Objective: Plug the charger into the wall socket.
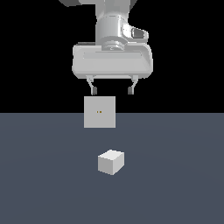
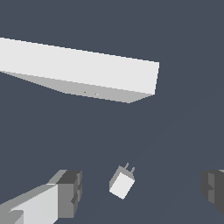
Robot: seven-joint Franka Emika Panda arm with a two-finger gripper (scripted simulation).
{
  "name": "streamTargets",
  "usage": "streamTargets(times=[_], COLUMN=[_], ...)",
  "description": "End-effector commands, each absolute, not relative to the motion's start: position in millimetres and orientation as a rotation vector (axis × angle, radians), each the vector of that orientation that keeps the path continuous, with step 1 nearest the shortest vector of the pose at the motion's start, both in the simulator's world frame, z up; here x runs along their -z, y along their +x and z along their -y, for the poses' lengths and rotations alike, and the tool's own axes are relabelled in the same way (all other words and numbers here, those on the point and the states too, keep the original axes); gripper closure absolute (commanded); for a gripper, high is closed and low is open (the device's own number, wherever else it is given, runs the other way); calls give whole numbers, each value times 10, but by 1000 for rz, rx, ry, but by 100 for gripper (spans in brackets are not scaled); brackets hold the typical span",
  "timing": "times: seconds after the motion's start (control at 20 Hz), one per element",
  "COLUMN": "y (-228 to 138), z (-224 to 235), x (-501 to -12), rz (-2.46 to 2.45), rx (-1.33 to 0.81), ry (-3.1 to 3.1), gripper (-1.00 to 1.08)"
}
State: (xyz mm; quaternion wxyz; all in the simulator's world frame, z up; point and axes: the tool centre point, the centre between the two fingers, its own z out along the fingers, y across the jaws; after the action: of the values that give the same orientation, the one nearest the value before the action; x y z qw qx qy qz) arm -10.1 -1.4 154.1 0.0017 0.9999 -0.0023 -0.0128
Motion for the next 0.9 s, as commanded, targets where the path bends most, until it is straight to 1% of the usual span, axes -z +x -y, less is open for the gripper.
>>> streamTargets(times=[0.0,0.4,0.85], y=[-101,-176,-433], z=[14,31,65], x=[-1541,-1476,-1247], rz=[7,73,299], rx=[40,22,-41], ry=[3138,3135,3114], gripper=[-92,-92,-92])
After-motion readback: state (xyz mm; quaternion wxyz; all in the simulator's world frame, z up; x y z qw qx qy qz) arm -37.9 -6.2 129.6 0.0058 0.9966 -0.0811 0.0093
